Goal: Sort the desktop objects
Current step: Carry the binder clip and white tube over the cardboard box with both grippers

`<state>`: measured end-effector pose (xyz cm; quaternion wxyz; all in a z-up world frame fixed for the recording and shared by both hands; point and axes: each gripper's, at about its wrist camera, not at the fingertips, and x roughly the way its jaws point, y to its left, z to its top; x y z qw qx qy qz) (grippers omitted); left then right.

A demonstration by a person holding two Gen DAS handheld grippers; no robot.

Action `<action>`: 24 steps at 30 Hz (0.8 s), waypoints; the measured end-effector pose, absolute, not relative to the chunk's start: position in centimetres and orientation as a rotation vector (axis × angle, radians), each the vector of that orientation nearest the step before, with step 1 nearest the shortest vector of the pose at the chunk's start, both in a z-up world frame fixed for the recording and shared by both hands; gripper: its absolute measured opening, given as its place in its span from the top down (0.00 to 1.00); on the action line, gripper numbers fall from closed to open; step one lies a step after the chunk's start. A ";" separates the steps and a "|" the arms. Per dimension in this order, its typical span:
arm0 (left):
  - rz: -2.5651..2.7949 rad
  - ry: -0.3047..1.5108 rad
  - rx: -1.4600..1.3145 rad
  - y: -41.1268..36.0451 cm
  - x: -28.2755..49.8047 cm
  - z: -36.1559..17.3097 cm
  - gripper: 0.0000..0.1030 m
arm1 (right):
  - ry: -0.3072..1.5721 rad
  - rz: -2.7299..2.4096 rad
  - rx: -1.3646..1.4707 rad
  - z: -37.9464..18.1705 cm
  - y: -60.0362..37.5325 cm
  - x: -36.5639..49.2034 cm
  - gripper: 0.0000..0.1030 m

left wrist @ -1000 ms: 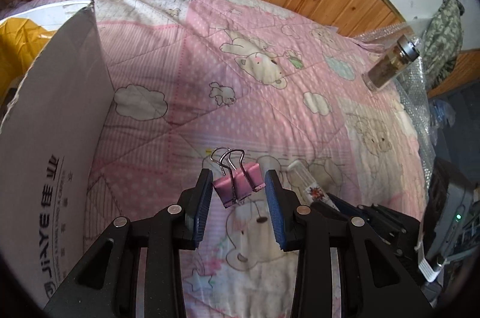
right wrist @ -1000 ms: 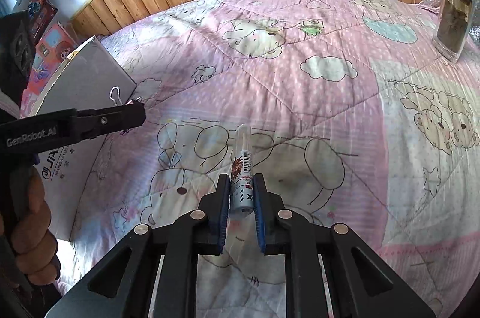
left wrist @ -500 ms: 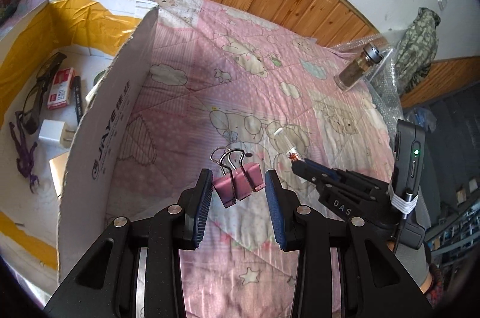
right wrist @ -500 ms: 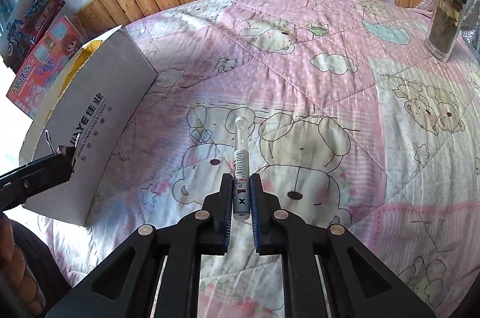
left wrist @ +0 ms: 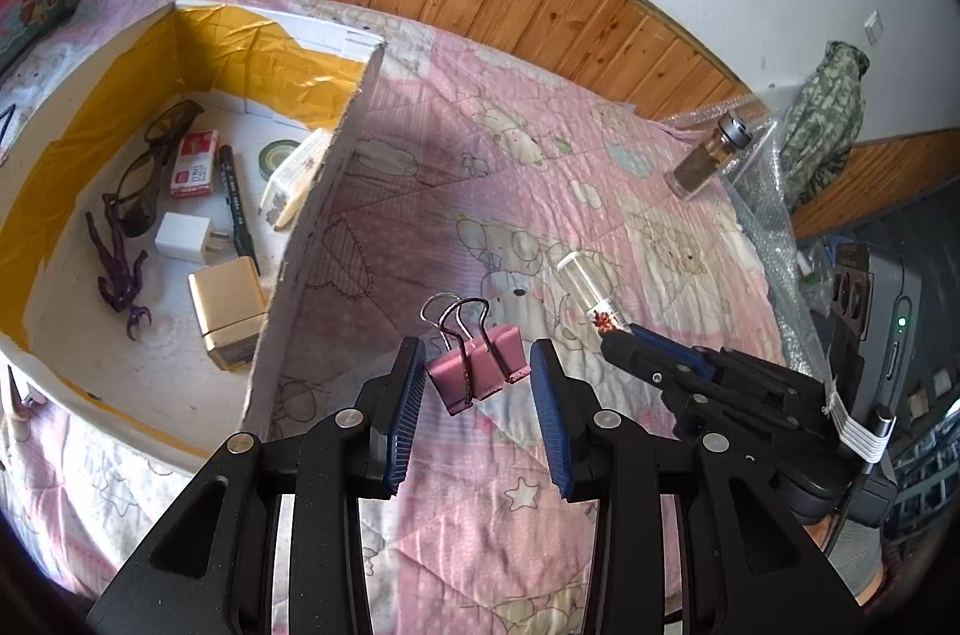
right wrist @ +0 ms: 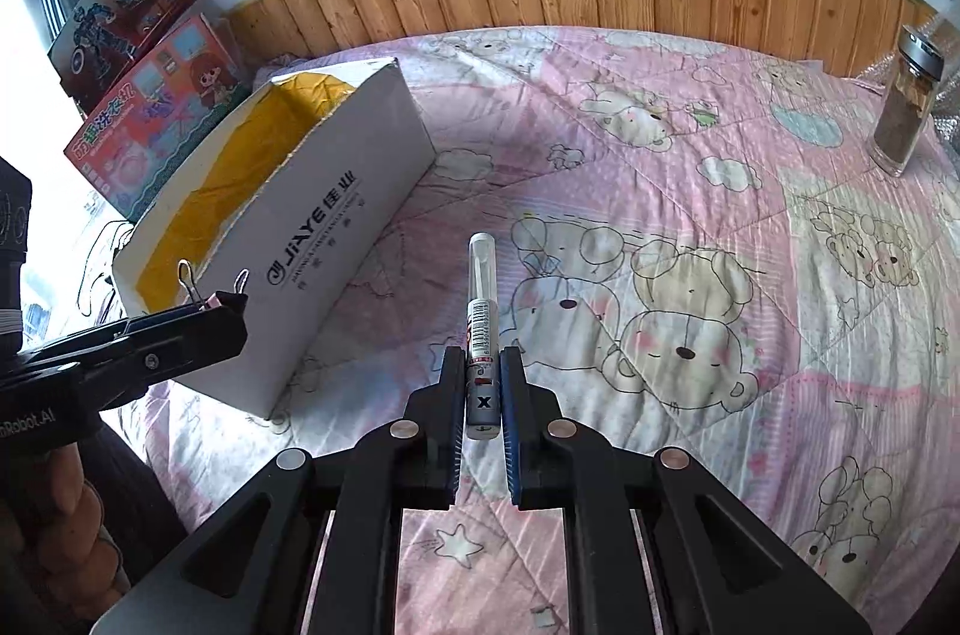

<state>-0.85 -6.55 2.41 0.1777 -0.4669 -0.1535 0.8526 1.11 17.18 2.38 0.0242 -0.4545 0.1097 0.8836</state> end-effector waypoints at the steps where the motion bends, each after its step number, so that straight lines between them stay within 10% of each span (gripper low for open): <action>1: 2.420 -0.443 -1.315 -7.0 -0.7 2.6 0.64 | 0.333 2.743 -1.403 2.7 16.6 1.1 0.88; 24: 2.582 -0.567 -1.316 -15.8 -0.6 3.7 0.64 | 0.166 2.928 -1.406 7.3 6.7 -0.8 0.88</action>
